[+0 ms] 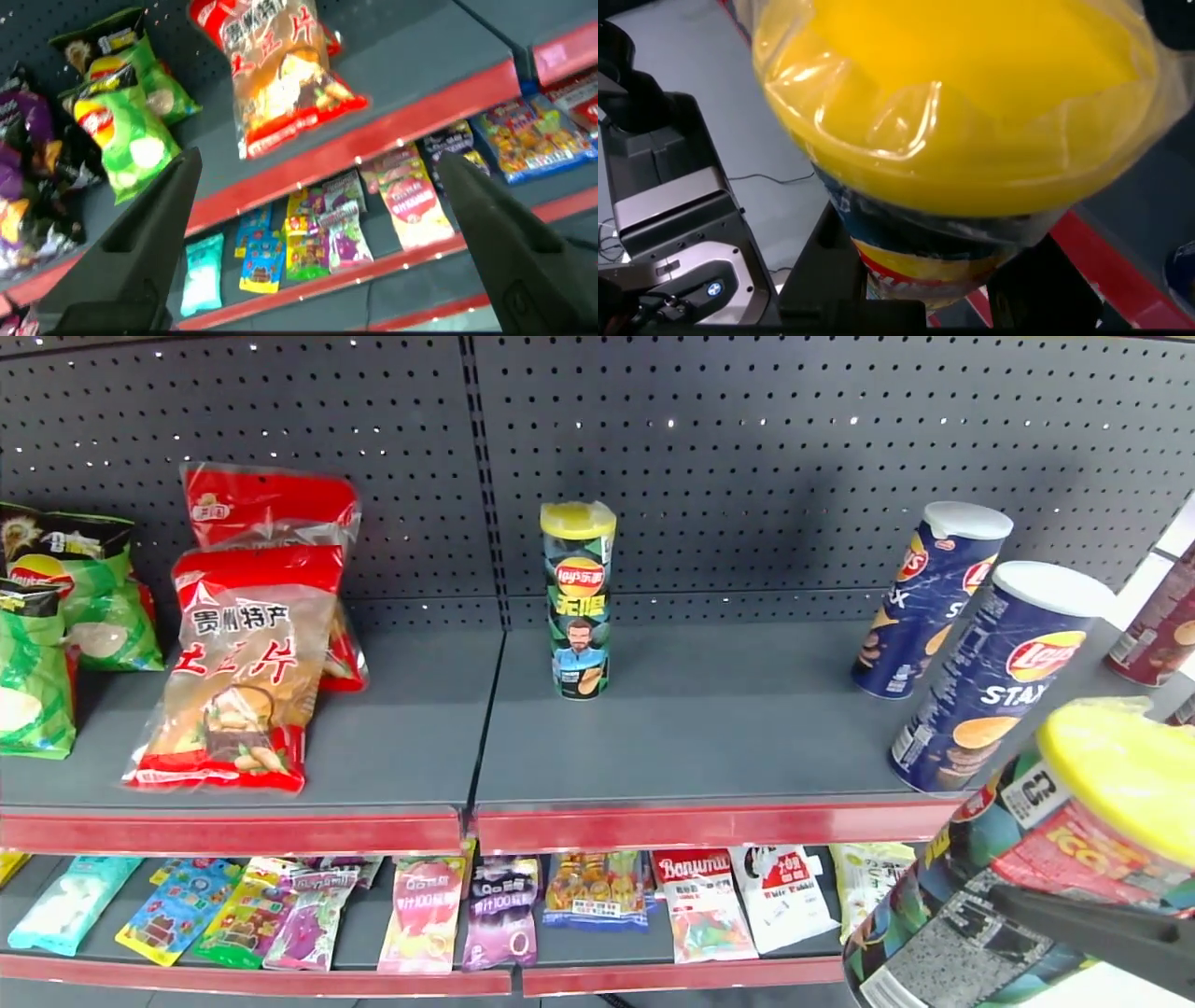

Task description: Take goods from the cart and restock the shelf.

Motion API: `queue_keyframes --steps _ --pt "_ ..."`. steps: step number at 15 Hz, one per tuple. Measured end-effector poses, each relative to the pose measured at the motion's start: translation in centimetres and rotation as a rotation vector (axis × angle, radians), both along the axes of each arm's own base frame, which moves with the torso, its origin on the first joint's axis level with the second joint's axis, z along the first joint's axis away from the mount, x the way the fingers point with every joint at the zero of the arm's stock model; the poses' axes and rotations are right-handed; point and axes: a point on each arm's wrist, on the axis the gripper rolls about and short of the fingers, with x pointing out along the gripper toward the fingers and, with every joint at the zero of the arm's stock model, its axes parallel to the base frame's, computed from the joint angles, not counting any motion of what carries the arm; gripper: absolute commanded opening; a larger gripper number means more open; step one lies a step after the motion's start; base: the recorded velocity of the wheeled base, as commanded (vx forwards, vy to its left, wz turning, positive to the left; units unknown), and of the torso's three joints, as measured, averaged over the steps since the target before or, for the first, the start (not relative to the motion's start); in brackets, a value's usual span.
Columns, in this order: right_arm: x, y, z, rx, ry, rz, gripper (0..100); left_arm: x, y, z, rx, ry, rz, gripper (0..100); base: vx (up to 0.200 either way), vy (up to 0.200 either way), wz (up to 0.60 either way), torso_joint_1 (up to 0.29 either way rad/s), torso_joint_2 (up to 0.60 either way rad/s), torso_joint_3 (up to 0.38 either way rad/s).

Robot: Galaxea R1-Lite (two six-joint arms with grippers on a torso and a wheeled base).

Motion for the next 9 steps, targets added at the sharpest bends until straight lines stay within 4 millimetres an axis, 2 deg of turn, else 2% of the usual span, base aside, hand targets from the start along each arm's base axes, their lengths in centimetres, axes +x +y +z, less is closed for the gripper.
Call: queue_keyframes --steps 2,9 --pt "-0.01 0.0 0.03 0.001 -0.001 0.001 0 0.0 0.0 0.01 0.0 0.0 -0.002 100 0.2 0.0 0.0 0.0 0.0 0.0" --pt "-0.1 -0.05 -0.06 0.001 -0.001 0.001 0 0.2 -0.19 0.03 0.001 0.009 -0.074 100 0.0 0.0 0.0 0.0 0.0 0.0"
